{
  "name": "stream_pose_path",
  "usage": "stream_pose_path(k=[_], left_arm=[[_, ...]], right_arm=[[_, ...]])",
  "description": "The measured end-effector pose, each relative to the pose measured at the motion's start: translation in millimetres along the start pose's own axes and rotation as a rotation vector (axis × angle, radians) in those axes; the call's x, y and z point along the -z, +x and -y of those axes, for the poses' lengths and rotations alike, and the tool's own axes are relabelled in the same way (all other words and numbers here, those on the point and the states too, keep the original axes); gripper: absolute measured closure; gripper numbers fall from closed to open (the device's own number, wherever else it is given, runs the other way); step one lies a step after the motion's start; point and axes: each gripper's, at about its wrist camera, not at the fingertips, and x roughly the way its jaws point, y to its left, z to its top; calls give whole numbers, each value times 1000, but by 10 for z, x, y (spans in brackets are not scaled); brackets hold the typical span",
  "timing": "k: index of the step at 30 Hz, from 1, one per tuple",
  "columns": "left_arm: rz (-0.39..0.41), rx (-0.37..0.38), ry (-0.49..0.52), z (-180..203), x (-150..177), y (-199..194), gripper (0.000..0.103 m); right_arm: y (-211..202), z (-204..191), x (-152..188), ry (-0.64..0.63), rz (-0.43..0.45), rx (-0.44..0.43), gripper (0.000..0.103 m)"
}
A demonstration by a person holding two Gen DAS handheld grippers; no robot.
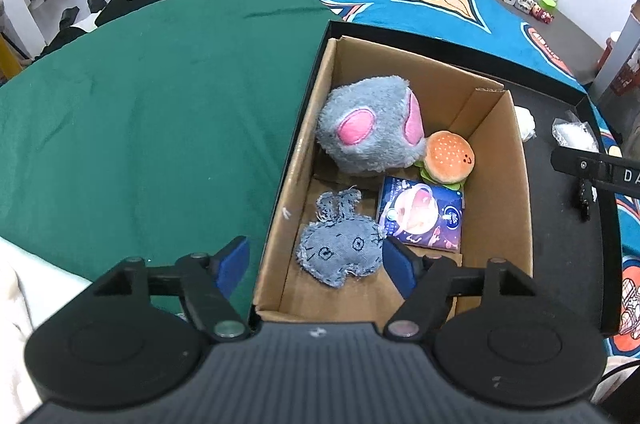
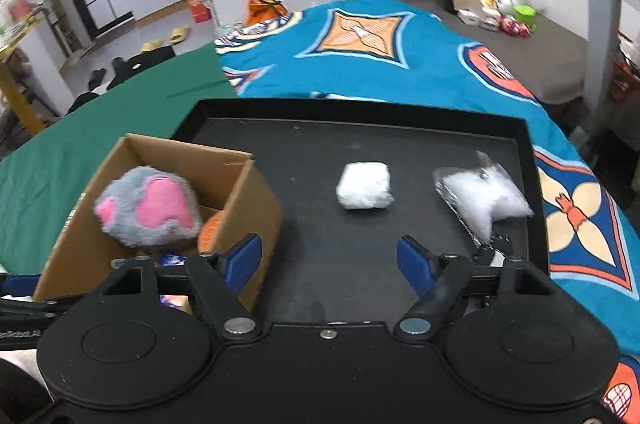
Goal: Organize soft objects
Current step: 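Move the right tool to the black felt plush and grasp it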
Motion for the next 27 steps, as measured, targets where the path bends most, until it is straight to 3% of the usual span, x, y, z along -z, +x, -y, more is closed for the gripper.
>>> stream_pose_path(k=[14, 27], left_arm=[[-15, -86, 6, 113, -70, 126, 31], [-31, -140, 17, 223, -128, 263, 31]], right_arm=[[151, 565, 81, 136, -22, 195, 24], [387, 812, 150, 136, -76, 242, 24]])
